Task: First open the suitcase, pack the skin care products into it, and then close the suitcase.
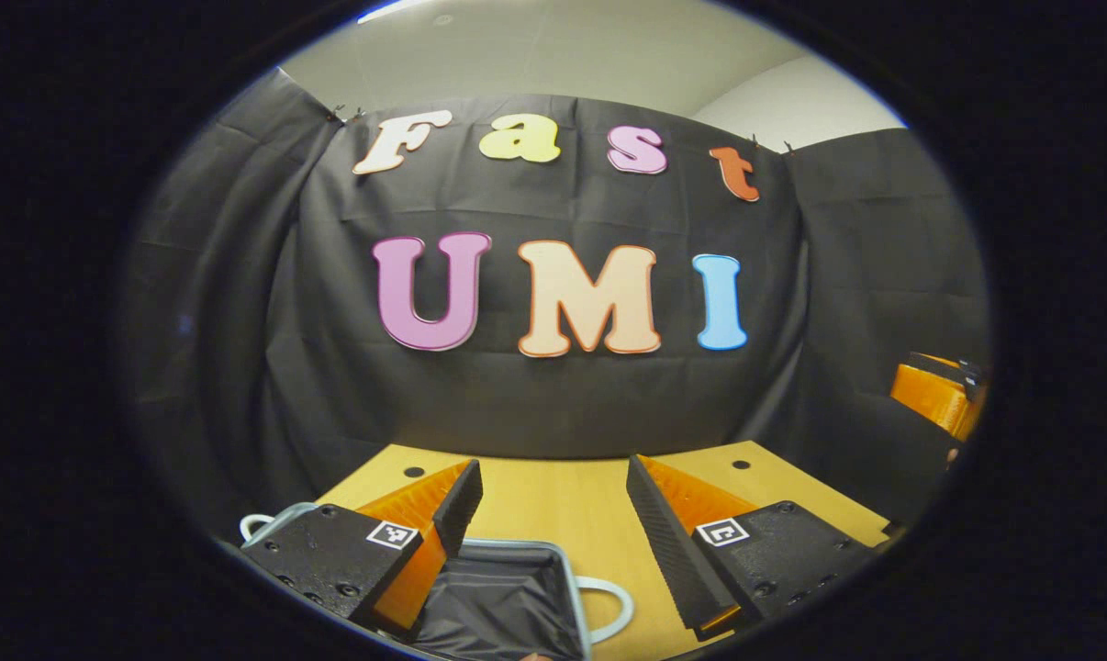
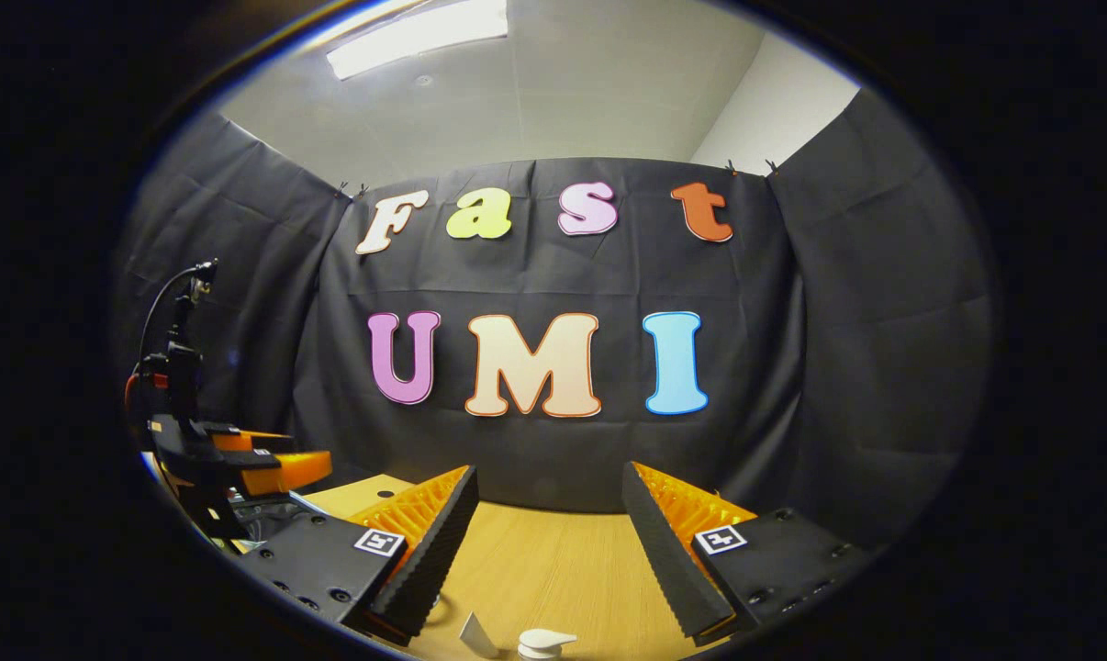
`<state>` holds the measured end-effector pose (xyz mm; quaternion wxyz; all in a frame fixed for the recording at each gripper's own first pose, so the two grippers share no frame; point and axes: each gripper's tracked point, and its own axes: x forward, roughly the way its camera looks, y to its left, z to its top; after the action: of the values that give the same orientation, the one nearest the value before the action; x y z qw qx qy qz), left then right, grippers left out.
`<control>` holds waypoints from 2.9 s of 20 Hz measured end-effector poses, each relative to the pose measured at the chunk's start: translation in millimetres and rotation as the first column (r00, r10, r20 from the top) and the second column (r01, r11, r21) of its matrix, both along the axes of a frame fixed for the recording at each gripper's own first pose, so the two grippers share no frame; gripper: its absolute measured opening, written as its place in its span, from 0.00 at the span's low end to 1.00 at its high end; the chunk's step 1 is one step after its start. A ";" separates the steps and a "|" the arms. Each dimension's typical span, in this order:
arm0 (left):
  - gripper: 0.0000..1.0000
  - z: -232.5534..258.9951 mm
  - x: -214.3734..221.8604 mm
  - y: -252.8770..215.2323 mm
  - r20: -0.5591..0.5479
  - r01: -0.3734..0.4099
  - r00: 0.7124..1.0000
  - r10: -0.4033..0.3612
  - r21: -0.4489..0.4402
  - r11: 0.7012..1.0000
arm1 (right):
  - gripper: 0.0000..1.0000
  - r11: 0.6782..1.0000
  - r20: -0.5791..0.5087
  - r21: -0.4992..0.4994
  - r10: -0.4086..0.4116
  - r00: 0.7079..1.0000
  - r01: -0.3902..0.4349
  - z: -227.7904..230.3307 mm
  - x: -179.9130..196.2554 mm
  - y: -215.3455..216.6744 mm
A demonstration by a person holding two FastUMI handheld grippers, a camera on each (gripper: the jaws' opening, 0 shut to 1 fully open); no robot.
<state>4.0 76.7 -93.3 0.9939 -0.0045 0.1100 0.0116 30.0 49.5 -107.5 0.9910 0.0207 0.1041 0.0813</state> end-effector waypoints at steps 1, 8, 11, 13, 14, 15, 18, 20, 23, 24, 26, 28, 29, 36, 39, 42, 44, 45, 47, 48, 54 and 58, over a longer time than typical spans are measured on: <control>0.94 -5.7 -0.1 -11.4 -0.013 0.012 1.000 -0.012 -0.009 1.000 | 0.99 1.000 0.001 -0.004 0.001 1.000 -0.001 -0.4 -0.9 -4.8; 0.94 -52.5 -7.9 -82.5 -0.111 0.059 0.992 -0.067 -0.073 0.996 | 0.98 1.000 -0.006 -0.003 0.001 1.000 -0.001 -7.3 -10.2 -38.8; 0.94 -78.2 -13.8 -108.7 -0.158 0.074 0.984 -0.087 -0.087 0.993 | 1.00 1.000 -0.013 0.005 -0.010 1.000 0.011 -10.6 -13.8 -57.0; 0.95 -95.4 -18.7 -122.7 -0.191 0.080 0.976 -0.100 -0.106 0.991 | 0.98 1.000 -0.022 0.006 -0.011 1.000 0.011 -14.2 -17.1 -66.3; 0.95 -106.1 -21.5 -128.8 -0.210 0.081 0.972 -0.103 -0.111 0.991 | 0.96 1.000 -0.027 0.006 -0.009 1.000 0.009 -16.1 -18.6 -70.2; 0.94 -114.6 -25.2 -134.8 -0.228 0.082 0.968 -0.107 -0.115 0.990 | 0.96 1.000 -0.030 0.002 -0.010 1.000 0.010 -17.3 -19.4 -75.0; 0.95 -137.7 -34.2 -148.5 -0.272 0.087 0.955 -0.120 -0.130 0.988 | 0.98 1.000 -0.035 -0.013 -0.006 0.999 0.005 -20.5 -23.0 -84.1; 0.95 -151.0 -38.6 -157.3 -0.288 0.095 0.948 -0.133 -0.142 0.985 | 0.98 1.000 -0.045 -0.026 0.005 0.999 -0.006 -24.1 -25.8 -86.9; 0.95 -177.4 -44.8 -159.9 -0.345 0.084 0.930 -0.130 -0.145 0.986 | 0.99 0.999 -0.050 -0.042 0.007 0.999 -0.009 -25.1 -29.2 -92.9; 0.95 -184.4 -46.9 -160.7 -0.360 0.081 0.924 -0.131 -0.149 0.985 | 0.99 0.999 -0.052 -0.044 0.008 0.999 -0.010 -26.6 -30.2 -93.8; 0.95 -197.3 -49.7 -160.4 -0.385 0.075 0.914 -0.129 -0.152 0.986 | 0.99 0.999 -0.064 -0.053 0.008 0.998 -0.012 -31.5 -31.2 -96.1; 0.95 -211.3 -51.6 -160.3 -0.410 0.071 0.903 -0.128 -0.152 0.986 | 0.99 0.998 -0.077 -0.062 0.010 0.997 -0.014 -36.2 -32.9 -97.6; 0.95 -217.9 -53.1 -161.2 -0.422 0.070 0.897 -0.130 -0.155 0.985 | 0.99 0.998 -0.080 -0.065 0.010 0.997 -0.015 -37.6 -33.0 -98.4; 0.66 -259.5 -60.4 -174.7 -0.503 0.101 0.842 -0.194 -0.206 0.973 | 0.99 0.997 -0.095 -0.075 0.020 0.995 -0.028 -42.2 -31.7 -90.6; 0.35 -258.2 -57.6 -172.5 -0.505 0.140 0.835 -0.218 -0.187 0.972 | 0.99 0.997 -0.102 -0.066 0.021 0.995 -0.027 -48.4 -32.5 -80.2; 0.22 -238.1 -52.9 -169.3 -0.482 0.168 0.840 -0.249 -0.204 0.964 | 0.99 0.997 -0.110 -0.066 0.025 0.994 -0.033 -60.5 -33.3 -67.1; 0.21 -217.1 -47.2 -163.8 -0.457 0.189 0.849 -0.264 -0.204 0.961 | 0.99 0.997 -0.127 -0.062 0.041 0.991 -0.049 -74.8 -34.7 -53.3; 0.20 -207.2 -45.5 -160.4 -0.454 0.199 0.849 -0.272 -0.204 0.959 | 0.99 0.997 -0.138 -0.061 0.047 0.989 -0.056 -84.1 -35.1 -46.9; 0.20 -190.9 -43.5 -153.5 -0.448 0.198 0.852 -0.271 -0.203 0.959 | 0.99 0.996 -0.168 -0.058 0.061 0.984 -0.071 -106.6 -38.5 -33.5; 0.20 -182.1 -42.0 -149.5 -0.438 0.200 0.857 -0.271 -0.201 0.959 | 0.99 0.995 -0.185 -0.059 0.068 0.980 -0.080 -118.6 -40.4 -26.9; 0.20 -143.7 -42.3 -120.7 -0.401 0.182 0.885 -0.235 -0.165 0.969 | 0.99 0.991 -0.312 -0.056 0.100 0.945 -0.124 -197.3 -63.1 2.2; 0.20 -130.8 -46.2 -104.9 -0.395 0.170 0.893 -0.215 -0.146 0.975 | 0.99 0.987 -0.398 -0.086 0.090 0.913 -0.134 -254.0 -80.9 4.4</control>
<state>-42.1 -28.2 -224.1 0.9435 -0.0445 0.3153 -0.0922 -50.9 53.9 -361.5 0.9433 -0.0245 0.3061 0.1263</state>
